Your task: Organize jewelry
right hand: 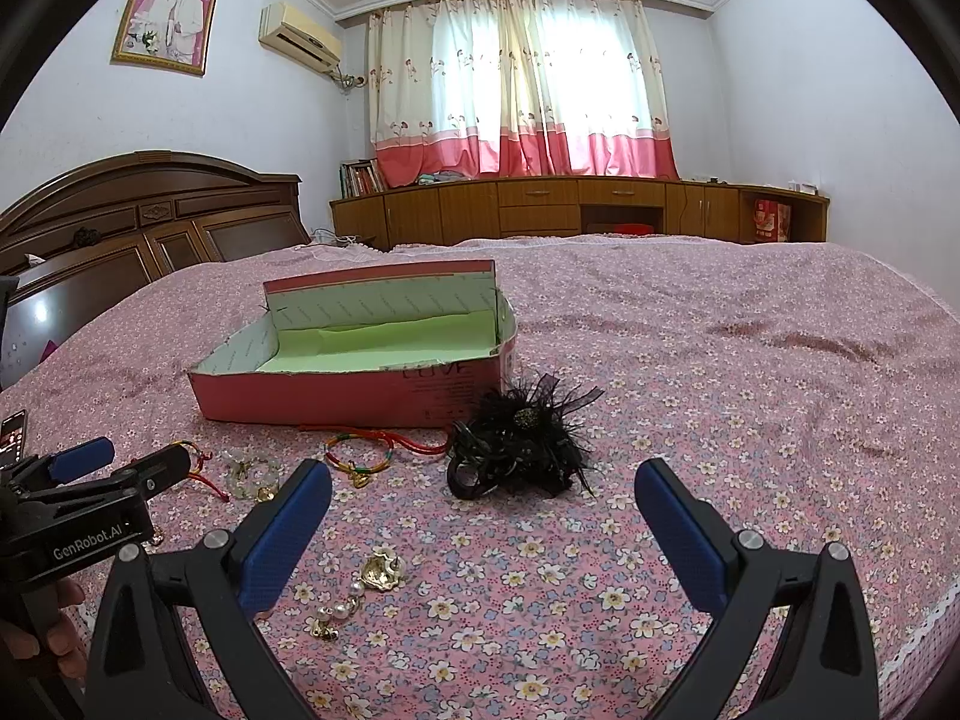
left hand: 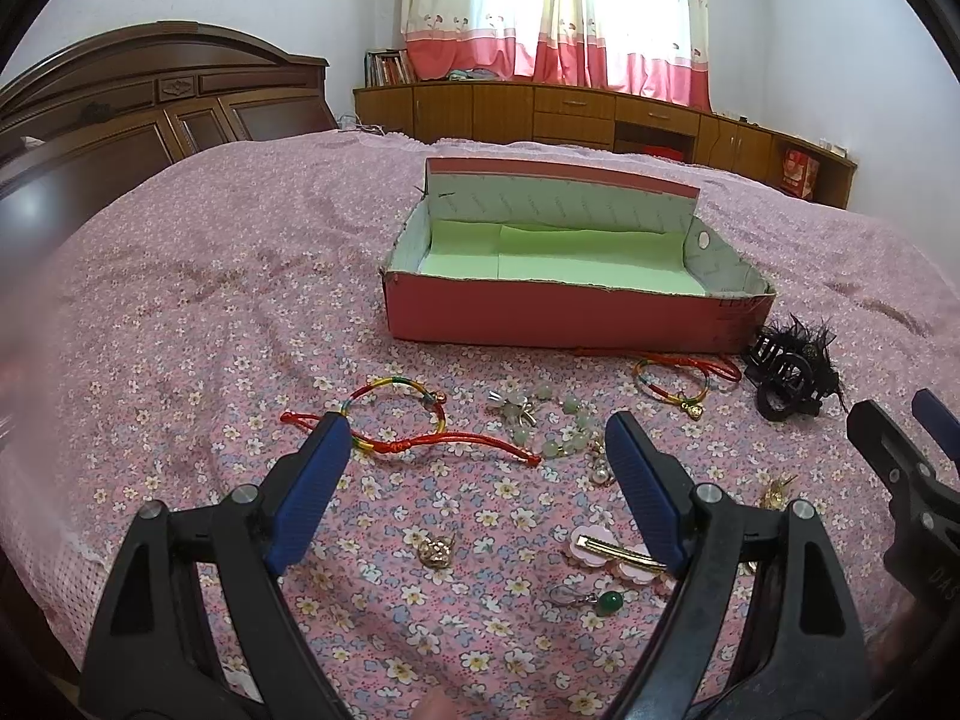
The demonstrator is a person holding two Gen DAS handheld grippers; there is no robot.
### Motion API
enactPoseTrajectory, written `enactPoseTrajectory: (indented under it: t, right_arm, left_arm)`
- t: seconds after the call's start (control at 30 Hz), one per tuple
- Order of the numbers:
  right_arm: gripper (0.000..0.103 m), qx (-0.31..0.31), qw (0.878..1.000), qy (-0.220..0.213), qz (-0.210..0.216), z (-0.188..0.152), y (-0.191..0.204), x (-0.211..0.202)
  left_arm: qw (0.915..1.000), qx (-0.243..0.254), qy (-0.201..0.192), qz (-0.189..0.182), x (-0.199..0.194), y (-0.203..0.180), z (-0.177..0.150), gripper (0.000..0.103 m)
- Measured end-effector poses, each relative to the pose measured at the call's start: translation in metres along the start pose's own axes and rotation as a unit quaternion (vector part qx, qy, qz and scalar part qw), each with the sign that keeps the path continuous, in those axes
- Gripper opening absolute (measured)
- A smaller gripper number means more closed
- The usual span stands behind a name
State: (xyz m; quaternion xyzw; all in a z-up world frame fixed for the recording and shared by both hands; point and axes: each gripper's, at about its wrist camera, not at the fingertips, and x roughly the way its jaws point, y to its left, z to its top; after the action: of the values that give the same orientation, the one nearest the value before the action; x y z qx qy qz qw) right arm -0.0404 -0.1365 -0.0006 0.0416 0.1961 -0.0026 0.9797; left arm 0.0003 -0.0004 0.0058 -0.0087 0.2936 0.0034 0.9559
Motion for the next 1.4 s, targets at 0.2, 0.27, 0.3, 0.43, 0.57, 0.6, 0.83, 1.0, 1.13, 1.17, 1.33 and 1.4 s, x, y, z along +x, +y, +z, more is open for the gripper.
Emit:
enactPoseTrajectory:
  t: [0.2, 0.27, 0.3, 0.43, 0.57, 0.6, 0.83, 1.0, 1.13, 1.17, 1.33, 1.4]
  right_arm:
    - [0.103, 0.000, 1.000, 0.000, 0.000, 0.0003, -0.0001, -0.0004]
    - [0.103, 0.000, 1.000, 0.000, 0.000, 0.0004, -0.0002, -0.0005]
    - [0.103, 0.000, 1.000, 0.000, 0.000, 0.0002, -0.0002, -0.0003]
    - [0.103, -0.001, 1.000, 0.000, 0.000, 0.0009, -0.0004, -0.0015]
    - [0.103, -0.001, 1.000, 0.000, 0.000, 0.0008, -0.0004, -0.0014]
    - [0.103, -0.001, 1.000, 0.000, 0.000, 0.0008, -0.0004, -0.0015]
    - [0.103, -0.001, 1.000, -0.001, 0.000, 0.0007, -0.0006, -0.0016]
    - [0.103, -0.001, 1.000, 0.000, -0.001, 0.0010, -0.0004, -0.0021]
    - [0.103, -0.001, 1.000, -0.001, 0.000, 0.0010, -0.0004, -0.0019]
    - [0.103, -0.001, 1.000, -0.001, 0.000, 0.0010, -0.0004, -0.0019]
    - [0.103, -0.001, 1.000, -0.001, 0.000, 0.0012, -0.0003, -0.0022]
    - [0.103, -0.001, 1.000, -0.001, -0.001, 0.0012, -0.0003, -0.0023]
  left_arm:
    - [1.0000, 0.000, 0.000, -0.001, -0.0002, 0.0002, -0.0001, 0.080]
    - [1.0000, -0.001, -0.001, 0.000, -0.0005, 0.0004, -0.0003, 0.080]
    - [1.0000, -0.001, -0.001, -0.001, -0.0006, 0.0008, -0.0006, 0.080]
    - [1.0000, 0.000, -0.001, -0.001, -0.0007, 0.0009, -0.0007, 0.080]
    - [1.0000, -0.001, -0.001, -0.001, -0.0013, 0.0001, 0.0001, 0.080]
    - [1.0000, -0.001, -0.001, -0.001, -0.0013, 0.0000, 0.0002, 0.080]
    - [1.0000, -0.001, -0.002, -0.001, -0.0017, -0.0002, 0.0002, 0.080]
    - [1.0000, -0.001, -0.002, -0.001, -0.0017, -0.0001, 0.0001, 0.080]
    - [1.0000, -0.001, -0.003, -0.002, -0.0022, -0.0014, 0.0016, 0.080]
    - [1.0000, -0.001, -0.003, -0.002, -0.0021, -0.0020, 0.0022, 0.080]
    - [1.0000, -0.001, -0.004, -0.002, -0.0028, -0.0032, 0.0024, 0.080]
    - [1.0000, -0.001, -0.004, -0.002, -0.0025, -0.0041, 0.0030, 0.080]
